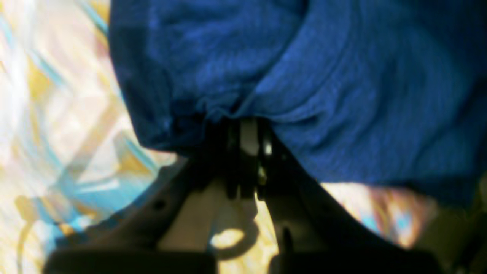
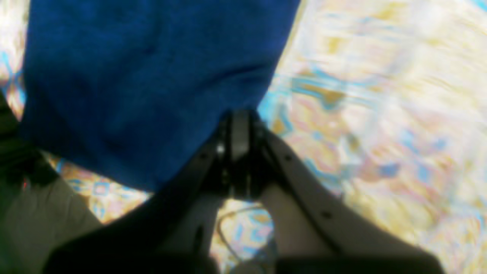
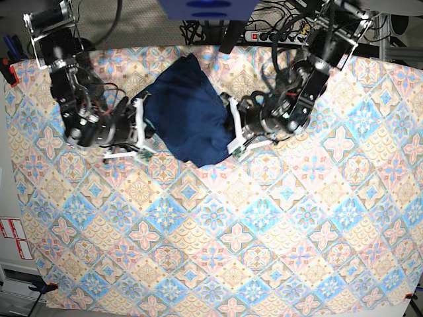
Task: Fold the T-shirt properly
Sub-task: 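Drag the blue bundle away from the left gripper with the right gripper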
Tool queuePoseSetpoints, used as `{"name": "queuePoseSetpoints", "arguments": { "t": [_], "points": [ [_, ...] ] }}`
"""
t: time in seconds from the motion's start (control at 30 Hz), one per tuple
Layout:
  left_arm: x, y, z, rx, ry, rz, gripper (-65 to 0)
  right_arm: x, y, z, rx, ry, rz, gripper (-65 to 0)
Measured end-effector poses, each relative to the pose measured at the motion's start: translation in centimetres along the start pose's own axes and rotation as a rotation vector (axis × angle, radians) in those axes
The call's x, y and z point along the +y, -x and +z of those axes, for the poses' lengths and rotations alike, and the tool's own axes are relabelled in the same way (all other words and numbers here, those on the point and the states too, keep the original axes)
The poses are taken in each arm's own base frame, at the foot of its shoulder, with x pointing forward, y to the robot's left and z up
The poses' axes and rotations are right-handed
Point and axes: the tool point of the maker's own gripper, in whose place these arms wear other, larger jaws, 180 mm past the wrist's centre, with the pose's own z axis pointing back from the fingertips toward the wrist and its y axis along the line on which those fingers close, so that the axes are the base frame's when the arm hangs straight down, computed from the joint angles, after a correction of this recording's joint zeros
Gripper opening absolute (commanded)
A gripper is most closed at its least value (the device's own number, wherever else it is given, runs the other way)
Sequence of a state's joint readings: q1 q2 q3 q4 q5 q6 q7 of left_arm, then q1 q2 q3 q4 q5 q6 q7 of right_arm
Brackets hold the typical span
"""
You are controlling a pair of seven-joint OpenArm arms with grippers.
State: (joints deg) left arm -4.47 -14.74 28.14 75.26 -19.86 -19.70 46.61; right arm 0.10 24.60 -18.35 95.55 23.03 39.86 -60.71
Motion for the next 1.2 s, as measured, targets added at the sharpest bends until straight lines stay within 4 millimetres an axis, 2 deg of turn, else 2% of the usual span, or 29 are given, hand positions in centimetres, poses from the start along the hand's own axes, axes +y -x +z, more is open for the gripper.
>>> {"name": "queuePoseSetpoints", "arguments": {
  "t": [0.07,0.17,0.33,0.5,0.63,0.7,0.77,0.83,0.93,1.03,1.1,1.2],
  "points": [
    [0.6,-1.3,-0.6,-0.003,-0.029,-0.016,-65.0,-0.9,0.4,1.4,-0.022,0.049,-0.031,-65.0],
    [1.3,-2.9,-1.3,-0.018,-0.056,-0.028,-65.0,-0.2,1.2,2.6,-0.006,0.069,-0.03,-65.0],
    [2.5,-5.8,-3.1,-0.078,-0.082,-0.039,-65.0,1.6,0.7,3.2,-0.011,0.052,-0.002,-65.0],
    [3.7,-8.2,-4.4,-0.108,-0.125,-0.052,-65.0,3.0,2.1,2.8,0.025,0.021,-0.014,-65.0],
    [3.9,-8.5,-4.4,-0.135,-0.133,-0.041,-65.0,5.7,-0.3,2.2,-0.062,-0.094,-0.013,-65.0],
    [4.8,-8.8,-3.9,-0.147,-0.197,-0.008,-65.0,6.9,-1.1,2.2,-0.1,-0.147,-0.029,-65.0],
    [6.4,-8.2,-2.9,-0.146,-0.28,0.009,-65.0,6.6,-1.6,2.3,-0.109,-0.146,-0.025,-65.0],
    [8.8,-6.1,-1.0,-0.126,-0.381,0.042,-65.0,5.8,-2.5,2.4,-0.124,-0.127,-0.012,-65.0],
    [11.8,-2.6,2.9,-0.156,-0.488,0.176,-65.0,5.8,-5.1,2.2,-0.178,-0.134,0.02,-65.0],
    [14.4,-1.2,7.6,-0.258,-0.589,0.309,-65.0,6.7,-7.7,1.7,-0.227,-0.166,0.05,-65.0],
    [14.8,-0.9,10.0,-0.321,-0.628,0.346,-65.0,6.8,-8.9,1.2,-0.251,-0.18,0.037,-65.0],
    [13.6,0.7,10.9,-0.319,-0.626,0.358,-65.0,8.0,-9.3,-0.6,-0.236,-0.227,0.007,-65.0]
  ]
}}
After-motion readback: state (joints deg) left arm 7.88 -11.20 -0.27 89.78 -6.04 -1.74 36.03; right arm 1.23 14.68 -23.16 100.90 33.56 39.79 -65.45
